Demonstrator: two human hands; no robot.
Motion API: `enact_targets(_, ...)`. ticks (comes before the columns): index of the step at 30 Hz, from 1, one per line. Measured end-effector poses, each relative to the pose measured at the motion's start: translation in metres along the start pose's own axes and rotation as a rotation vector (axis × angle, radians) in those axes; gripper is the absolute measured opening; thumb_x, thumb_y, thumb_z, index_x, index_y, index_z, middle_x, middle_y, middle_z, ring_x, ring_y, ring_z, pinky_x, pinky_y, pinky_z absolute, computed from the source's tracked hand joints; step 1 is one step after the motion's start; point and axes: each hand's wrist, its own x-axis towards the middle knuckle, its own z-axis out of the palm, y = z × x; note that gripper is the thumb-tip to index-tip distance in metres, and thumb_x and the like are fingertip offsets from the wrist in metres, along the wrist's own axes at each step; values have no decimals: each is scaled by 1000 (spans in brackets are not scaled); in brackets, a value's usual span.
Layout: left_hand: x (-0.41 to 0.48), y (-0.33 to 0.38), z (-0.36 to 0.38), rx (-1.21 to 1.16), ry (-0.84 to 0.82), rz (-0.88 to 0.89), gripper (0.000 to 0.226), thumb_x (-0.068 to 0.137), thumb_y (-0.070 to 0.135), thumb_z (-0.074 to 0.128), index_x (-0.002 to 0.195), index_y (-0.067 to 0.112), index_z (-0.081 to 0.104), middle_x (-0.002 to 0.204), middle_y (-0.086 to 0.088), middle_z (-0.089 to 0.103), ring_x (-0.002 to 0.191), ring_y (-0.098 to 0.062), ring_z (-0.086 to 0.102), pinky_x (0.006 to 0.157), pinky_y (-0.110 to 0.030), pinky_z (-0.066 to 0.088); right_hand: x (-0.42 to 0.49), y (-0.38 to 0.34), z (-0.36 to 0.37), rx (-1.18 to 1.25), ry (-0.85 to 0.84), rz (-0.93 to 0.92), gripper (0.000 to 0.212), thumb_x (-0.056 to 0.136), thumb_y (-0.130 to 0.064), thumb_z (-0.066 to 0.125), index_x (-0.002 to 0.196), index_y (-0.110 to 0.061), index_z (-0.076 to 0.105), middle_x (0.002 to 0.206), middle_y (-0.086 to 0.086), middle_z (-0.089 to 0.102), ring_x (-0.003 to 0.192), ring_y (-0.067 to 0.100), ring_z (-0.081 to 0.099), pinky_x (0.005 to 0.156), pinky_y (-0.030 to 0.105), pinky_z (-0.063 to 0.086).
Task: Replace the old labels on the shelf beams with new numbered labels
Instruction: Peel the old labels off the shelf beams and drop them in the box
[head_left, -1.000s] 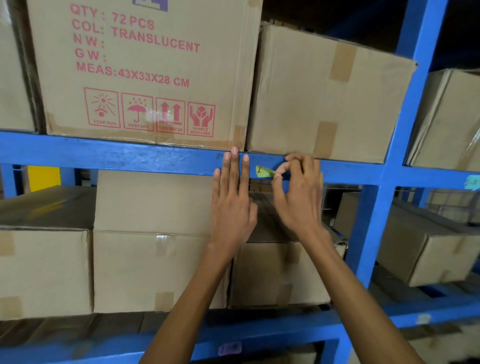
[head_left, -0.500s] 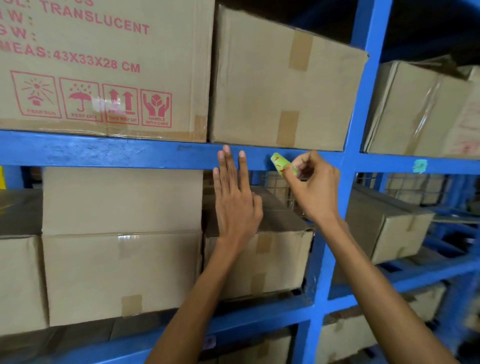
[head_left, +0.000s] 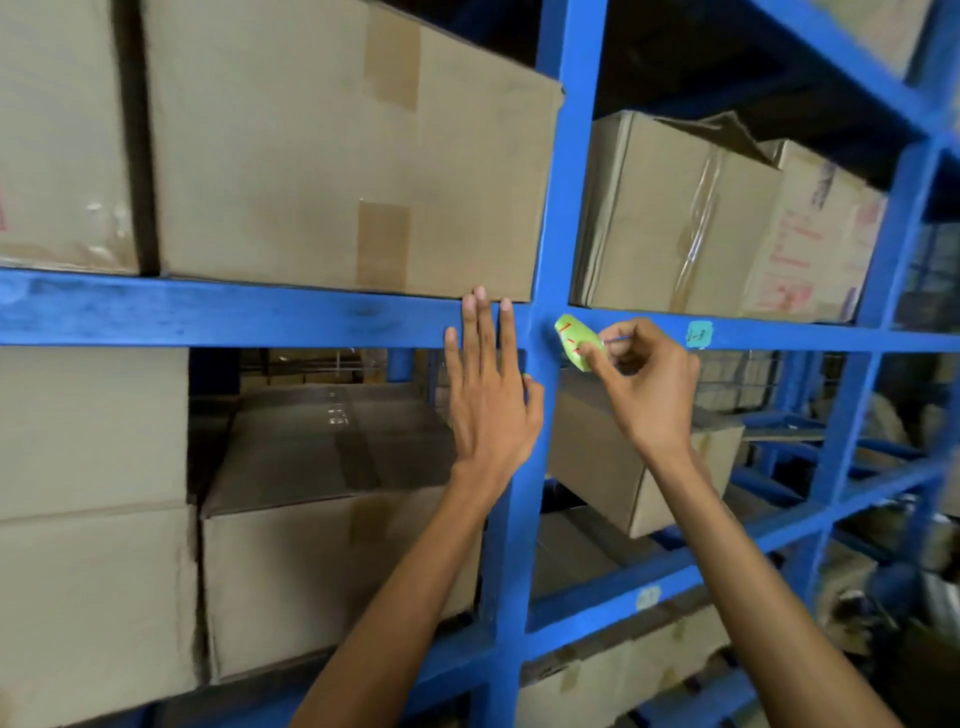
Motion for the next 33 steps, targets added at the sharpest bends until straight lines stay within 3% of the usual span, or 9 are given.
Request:
enact_targets(2,-2,16,16,-18,-13,3,89,87,28,51,164,7,12,173,-20,3,161,-32,-1,130,-51,1,2,15,-11,-19,-27,11,21,85,-21,79,100,-26,65,65,-20,68,67,-4,68,82,36,55)
enact_targets(4,-6,27,31,-14,-20,8,89,88,28,50,164,7,11,173,-19,2,161,-31,0,130,-50,2,1,31,-20,-40,-45,20,28,85,-22,80,109,-26,66,68,-21,70,71,-6,70,88,32,53)
enact_targets(7,-17,35,48,-14,-26,36,87,90,24,50,164,7,7,173,-17,0,161,-30,-3,131,-46,-2,-10,56,-31,-54,-18,28,14,86,-17,79,96,-22,72,68,-15,70,70,-3,69,73,22,57)
enact_targets(12,-58,32,65,53,-83,97,91,87,23,52,164,8,7,174,-16,1,161,-29,-3,129,-44,-8,-65,99,-42,-136,-47,173,5,88,-23,75,85,-27,74,74,-16,74,70,-1,71,69,31,61)
enact_targets(17,-136,23,84,79,-202,100,95,84,22,57,164,7,9,174,-16,3,161,-29,-2,130,-44,-3,-157,147,-46,-173,-112,347,3,89,-24,74,86,-24,76,80,-16,76,75,-3,71,77,36,62)
enact_targets(23,-263,21,111,123,-406,76,93,85,19,58,163,1,11,170,-11,-11,157,-24,-19,131,-44,-1,-291,201,-45,-230,-189,548,17,86,-17,78,83,-33,71,83,-8,75,67,2,69,67,35,59)
enact_targets(28,-370,8,138,161,-584,50,99,84,23,64,162,1,8,168,-9,-11,155,-22,-27,129,-40,-9,-406,248,-35,-308,-309,730,8,82,-15,82,84,-23,79,76,0,79,64,11,72,64,31,58)
enact_targets(30,-416,3,151,178,-669,41,104,82,25,68,162,-1,7,167,-10,-11,154,-22,-30,129,-40,-11,-455,269,-27,-296,-363,837,1,83,-18,81,84,-18,81,77,0,79,66,12,74,65,34,60)
enact_targets(33,-491,-12,170,196,-769,73,104,83,26,68,161,-2,6,167,-12,-11,154,-23,-29,129,-41,-10,-535,301,-16,-334,-439,929,12,83,-30,81,87,-18,80,76,-4,79,66,10,74,62,30,59)
